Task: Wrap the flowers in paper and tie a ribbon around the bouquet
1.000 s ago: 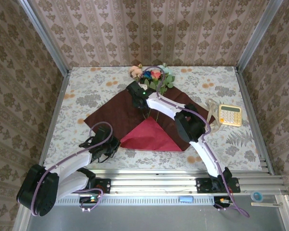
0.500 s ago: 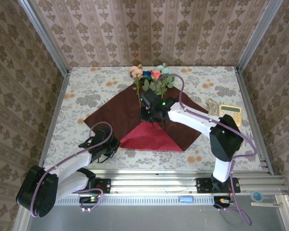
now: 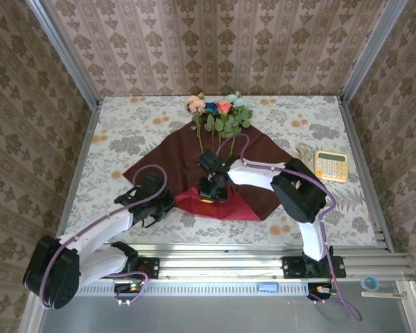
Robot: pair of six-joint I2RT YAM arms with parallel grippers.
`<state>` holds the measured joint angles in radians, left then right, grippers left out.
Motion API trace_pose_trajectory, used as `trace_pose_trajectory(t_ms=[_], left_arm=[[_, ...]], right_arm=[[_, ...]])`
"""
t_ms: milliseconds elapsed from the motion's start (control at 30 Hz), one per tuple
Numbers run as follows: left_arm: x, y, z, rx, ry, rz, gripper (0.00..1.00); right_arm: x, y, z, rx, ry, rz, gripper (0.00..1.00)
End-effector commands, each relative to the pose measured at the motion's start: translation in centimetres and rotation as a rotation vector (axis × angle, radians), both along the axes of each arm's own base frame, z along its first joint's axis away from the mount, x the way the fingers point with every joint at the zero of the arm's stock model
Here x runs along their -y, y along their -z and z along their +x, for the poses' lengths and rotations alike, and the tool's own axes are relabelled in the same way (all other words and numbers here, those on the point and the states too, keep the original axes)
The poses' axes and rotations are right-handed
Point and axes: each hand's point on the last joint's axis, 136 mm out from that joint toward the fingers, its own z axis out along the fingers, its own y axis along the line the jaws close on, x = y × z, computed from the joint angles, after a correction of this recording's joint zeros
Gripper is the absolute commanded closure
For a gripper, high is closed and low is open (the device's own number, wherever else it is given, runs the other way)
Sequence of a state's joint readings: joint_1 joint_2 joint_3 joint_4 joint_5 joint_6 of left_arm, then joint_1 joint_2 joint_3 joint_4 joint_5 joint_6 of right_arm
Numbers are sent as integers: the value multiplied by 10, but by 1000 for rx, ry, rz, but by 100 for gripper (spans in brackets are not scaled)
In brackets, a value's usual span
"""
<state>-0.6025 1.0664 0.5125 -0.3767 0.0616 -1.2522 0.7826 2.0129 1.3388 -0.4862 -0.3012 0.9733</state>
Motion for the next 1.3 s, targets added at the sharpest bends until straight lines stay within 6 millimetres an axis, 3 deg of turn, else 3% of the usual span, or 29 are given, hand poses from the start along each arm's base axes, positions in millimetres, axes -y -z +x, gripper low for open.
trace_pose_trajectory(t_ms=[0, 267, 433, 467, 600, 700, 767, 900, 967, 1133, 1267], left_arm=[[-1, -11, -2, 33, 179, 178, 100], [34, -40, 11, 114, 507, 462, 100], [44, -54, 18, 131, 597, 621, 100], [44, -55, 18, 131, 594, 639, 95], [30, -52, 19, 101, 511, 636, 55], [22, -45, 24, 105, 428, 535, 41], [18, -45, 33, 153, 387, 473, 38], [15, -44, 55, 262, 364, 359, 45], [13, -41, 60, 276, 373, 326, 54], [7, -39, 55, 266, 397, 307, 93], [2, -46, 46, 277, 391, 302, 99]], right_arm=[[17, 25, -12, -80, 39, -60, 98], [27, 36, -14, -106, 36, -81, 99], [30, 34, -11, -102, 38, -75, 98], [30, 34, -10, -103, 38, -74, 98], [31, 34, -8, -104, 45, -64, 97], [30, 33, -7, -106, 50, -56, 97], [30, 34, -6, -108, 53, -53, 97], [31, 36, -6, -116, 53, -59, 97], [30, 36, -6, -118, 54, -59, 97], [29, 34, -4, -114, 52, -62, 96], [28, 34, -2, -117, 57, -64, 93]])
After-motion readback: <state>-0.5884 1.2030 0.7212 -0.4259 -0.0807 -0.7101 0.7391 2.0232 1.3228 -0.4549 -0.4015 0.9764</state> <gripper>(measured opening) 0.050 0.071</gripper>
